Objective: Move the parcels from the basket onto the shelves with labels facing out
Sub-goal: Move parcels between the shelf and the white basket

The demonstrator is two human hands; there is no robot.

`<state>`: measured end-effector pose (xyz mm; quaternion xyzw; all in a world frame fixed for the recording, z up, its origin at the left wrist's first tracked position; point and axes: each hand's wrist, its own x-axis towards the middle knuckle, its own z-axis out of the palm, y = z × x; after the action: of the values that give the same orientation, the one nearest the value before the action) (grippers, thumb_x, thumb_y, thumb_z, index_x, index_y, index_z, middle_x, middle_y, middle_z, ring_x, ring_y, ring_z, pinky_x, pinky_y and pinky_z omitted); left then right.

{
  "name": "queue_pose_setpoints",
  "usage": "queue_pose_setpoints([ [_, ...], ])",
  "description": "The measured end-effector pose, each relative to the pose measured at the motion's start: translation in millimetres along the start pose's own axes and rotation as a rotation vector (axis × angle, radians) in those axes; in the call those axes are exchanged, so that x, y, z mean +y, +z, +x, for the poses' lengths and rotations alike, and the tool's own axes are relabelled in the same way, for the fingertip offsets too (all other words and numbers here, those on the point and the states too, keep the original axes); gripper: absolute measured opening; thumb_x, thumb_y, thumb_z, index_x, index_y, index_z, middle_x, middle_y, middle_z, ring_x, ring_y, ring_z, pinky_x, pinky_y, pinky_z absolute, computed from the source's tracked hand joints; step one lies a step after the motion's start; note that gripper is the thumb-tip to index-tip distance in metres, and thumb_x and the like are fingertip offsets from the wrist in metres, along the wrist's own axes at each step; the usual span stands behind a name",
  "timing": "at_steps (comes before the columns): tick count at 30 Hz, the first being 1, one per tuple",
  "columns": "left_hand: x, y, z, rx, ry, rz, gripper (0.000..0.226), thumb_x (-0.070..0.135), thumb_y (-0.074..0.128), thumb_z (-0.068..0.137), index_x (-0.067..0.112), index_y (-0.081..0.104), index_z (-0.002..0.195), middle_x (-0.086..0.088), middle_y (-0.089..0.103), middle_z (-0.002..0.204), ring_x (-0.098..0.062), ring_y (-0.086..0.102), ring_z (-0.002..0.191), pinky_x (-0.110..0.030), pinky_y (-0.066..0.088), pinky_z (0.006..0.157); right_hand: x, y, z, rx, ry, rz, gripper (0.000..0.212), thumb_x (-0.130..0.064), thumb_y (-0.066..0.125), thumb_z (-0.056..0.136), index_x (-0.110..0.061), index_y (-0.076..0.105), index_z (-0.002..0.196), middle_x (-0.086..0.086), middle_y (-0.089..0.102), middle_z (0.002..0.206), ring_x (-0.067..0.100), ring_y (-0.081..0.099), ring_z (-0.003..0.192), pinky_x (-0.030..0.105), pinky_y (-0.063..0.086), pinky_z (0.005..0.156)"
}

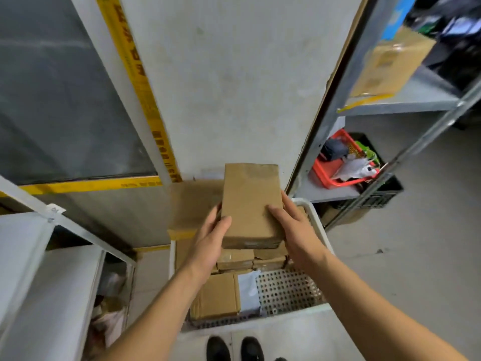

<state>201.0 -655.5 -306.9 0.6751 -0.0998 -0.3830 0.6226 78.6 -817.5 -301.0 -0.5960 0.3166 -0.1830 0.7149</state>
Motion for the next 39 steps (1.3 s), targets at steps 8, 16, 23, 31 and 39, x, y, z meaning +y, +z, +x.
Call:
queue_pose_setpoints([
  [8, -20.2, 35.5, 49.0, 0.039, 0.015, 0.203, 0.053, 0.039, 0.054, 0.109, 0.032, 0.04, 0.159, 0.013, 0.055, 0.146, -0.002, 0.055, 0.123, -0.019, 0.044, 0.098, 23.2, -33.2, 50.2, 0.044, 0.06, -0.041, 0.036, -0.024, 0.059, 0.107, -0.03, 0.064, 0.142, -0.004, 0.073, 0.134, 0.019, 0.067, 0.125, 0.029, 0.055, 0.097],
  [16, -44.1, 44.0, 95.0, 0.287, 0.026, 0.519, 0.053, 0.04, 0.059, 0.105, 0.025, 0.049, 0.155, -0.001, 0.055, 0.149, -0.02, 0.056, 0.129, -0.04, 0.049, 0.109, 57.3, -30.2, 98.5, 0.013, 0.102, -0.09, 0.036, -0.032, 0.058, 0.108, -0.045, 0.06, 0.141, -0.018, 0.07, 0.132, 0.008, 0.066, 0.122, 0.028, 0.055, 0.1],
  [23, -54.8, 47.2, 93.9, 0.353, 0.064, 0.596, 0.046, 0.025, 0.06, 0.106, 0.018, 0.054, 0.15, -0.001, 0.045, 0.148, -0.022, 0.054, 0.13, -0.042, 0.043, 0.115, 70.8, -36.3, 99.6, -0.073, 0.131, -0.179, 0.063, -0.062, 0.066, 0.097, -0.05, 0.043, 0.154, -0.011, 0.053, 0.154, 0.007, 0.058, 0.135, 0.039, 0.049, 0.115],
  [31, -21.9, 36.8, 78.9, 0.266, 0.015, 0.633, 0.044, 0.034, 0.057, 0.107, 0.024, 0.054, 0.15, -0.001, 0.059, 0.145, -0.017, 0.057, 0.124, -0.027, 0.045, 0.099, 28.3, -35.5, 94.5, -0.047, 0.033, -0.534, 0.056, -0.035, 0.062, 0.104, -0.024, 0.044, 0.156, -0.002, 0.058, 0.148, 0.019, 0.058, 0.132, 0.049, 0.051, 0.113],
  [39, 31.4, -5.7, 26.0, 0.41, 0.154, 0.799, 0.039, 0.039, 0.053, 0.108, 0.026, 0.06, 0.144, 0.004, 0.064, 0.139, -0.015, 0.061, 0.12, -0.031, 0.049, 0.1, -34.2, 17.0, 83.6, -0.299, -0.347, -0.924, 0.04, -0.028, 0.062, 0.104, -0.021, 0.061, 0.144, -0.001, 0.065, 0.143, 0.02, 0.06, 0.13, 0.039, 0.048, 0.111],
])
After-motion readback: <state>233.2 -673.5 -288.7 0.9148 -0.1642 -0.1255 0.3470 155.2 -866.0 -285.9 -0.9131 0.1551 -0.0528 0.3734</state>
